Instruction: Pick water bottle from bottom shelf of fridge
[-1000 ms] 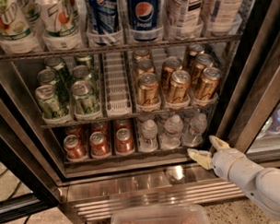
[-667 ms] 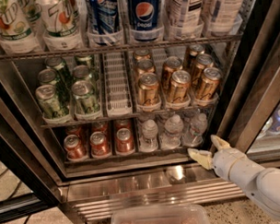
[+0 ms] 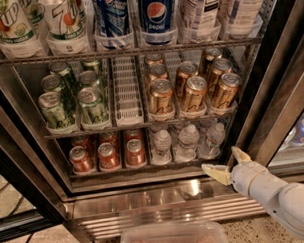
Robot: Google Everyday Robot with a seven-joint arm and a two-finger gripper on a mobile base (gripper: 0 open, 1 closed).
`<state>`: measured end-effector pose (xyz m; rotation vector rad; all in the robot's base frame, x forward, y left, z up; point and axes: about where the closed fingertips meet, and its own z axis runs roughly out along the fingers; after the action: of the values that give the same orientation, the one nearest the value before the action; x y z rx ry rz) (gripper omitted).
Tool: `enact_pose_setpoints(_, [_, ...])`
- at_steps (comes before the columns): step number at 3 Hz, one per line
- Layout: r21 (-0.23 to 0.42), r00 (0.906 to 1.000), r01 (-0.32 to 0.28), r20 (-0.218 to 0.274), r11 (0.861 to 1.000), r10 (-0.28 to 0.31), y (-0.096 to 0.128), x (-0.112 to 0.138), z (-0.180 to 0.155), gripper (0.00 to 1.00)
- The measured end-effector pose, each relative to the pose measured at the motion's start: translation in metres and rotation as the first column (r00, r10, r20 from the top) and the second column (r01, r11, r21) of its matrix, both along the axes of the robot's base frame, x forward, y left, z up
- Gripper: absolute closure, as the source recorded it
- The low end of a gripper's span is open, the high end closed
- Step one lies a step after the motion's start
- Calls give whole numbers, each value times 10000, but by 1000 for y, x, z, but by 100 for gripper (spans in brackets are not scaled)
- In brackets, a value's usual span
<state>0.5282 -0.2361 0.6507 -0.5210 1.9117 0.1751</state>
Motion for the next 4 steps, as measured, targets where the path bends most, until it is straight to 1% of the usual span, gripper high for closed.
enact_pose_setpoints(2, [57, 10000, 10, 68, 10000, -10, 3, -4, 2, 36])
enact_pose_setpoints(4, [-44, 9999, 2, 156, 10000, -1, 3, -7, 5, 35])
